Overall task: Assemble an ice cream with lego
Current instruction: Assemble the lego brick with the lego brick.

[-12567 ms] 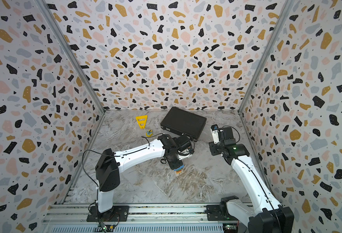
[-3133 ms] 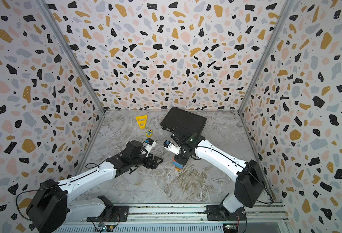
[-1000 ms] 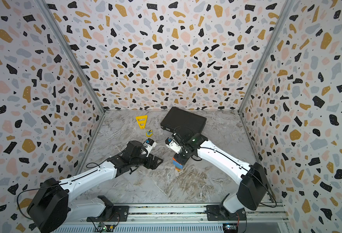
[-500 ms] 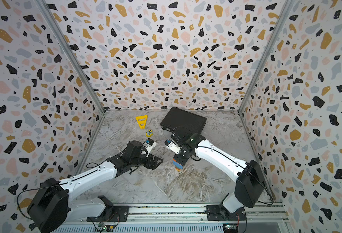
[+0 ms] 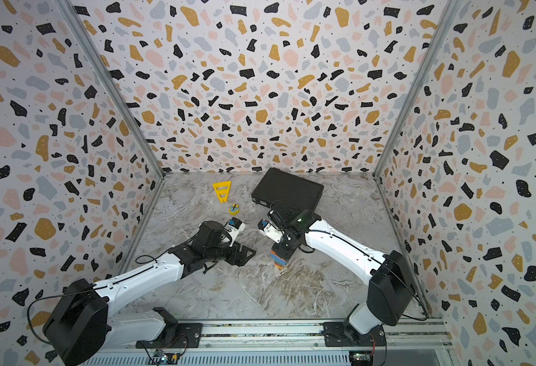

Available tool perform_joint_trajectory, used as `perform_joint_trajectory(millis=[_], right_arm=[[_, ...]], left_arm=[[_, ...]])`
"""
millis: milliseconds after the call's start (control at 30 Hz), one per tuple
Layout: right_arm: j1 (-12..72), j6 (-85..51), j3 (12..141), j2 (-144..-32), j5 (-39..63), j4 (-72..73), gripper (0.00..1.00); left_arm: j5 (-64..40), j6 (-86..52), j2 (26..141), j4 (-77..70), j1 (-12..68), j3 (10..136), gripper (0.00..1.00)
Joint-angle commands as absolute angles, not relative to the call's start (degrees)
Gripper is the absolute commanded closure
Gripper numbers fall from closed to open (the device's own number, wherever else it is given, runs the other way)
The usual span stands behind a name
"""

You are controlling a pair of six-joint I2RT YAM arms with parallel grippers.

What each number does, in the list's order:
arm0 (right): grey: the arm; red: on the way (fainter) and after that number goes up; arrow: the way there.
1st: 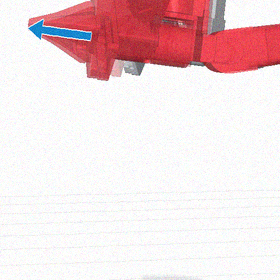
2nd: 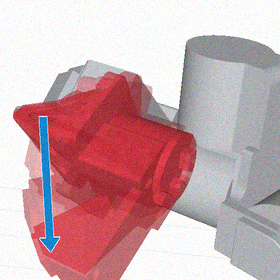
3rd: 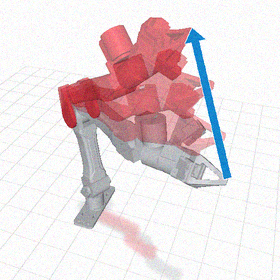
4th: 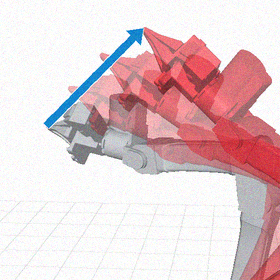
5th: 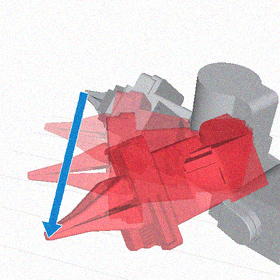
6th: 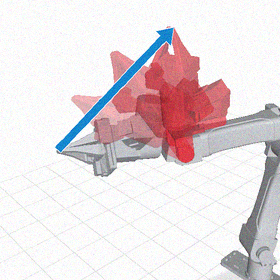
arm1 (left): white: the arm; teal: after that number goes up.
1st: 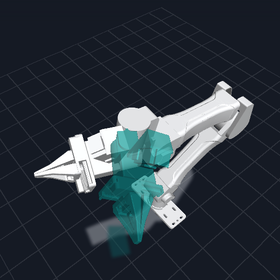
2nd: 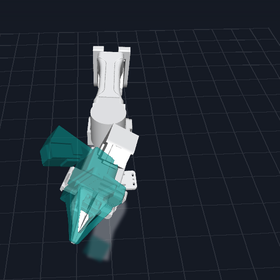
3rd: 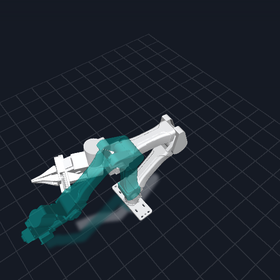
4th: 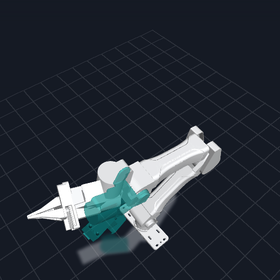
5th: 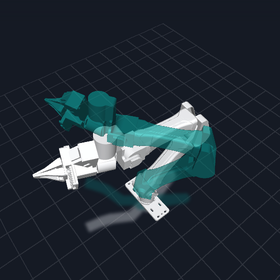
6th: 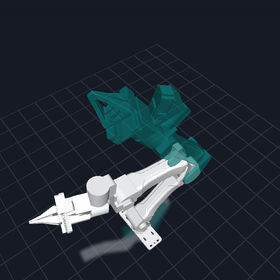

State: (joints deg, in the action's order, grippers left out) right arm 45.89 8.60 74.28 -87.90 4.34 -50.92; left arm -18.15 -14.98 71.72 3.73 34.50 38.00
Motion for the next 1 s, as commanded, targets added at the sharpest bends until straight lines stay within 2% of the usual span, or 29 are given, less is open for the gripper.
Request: perform_joint_trajectory(millis=[0,967], right_arm=[[46.21,8.7,73.57,-88.24,4.22,-51.51,0.93],[46.23,12.55,72.09,-93.37,3.16,-55.47,0.93]], left_arm=[[-18.9,-14.12,72.12,1.85,34.1,37.18,0.13],[-19.16,-14.1,72.14,1.76,34.1,36.8,0.13]])
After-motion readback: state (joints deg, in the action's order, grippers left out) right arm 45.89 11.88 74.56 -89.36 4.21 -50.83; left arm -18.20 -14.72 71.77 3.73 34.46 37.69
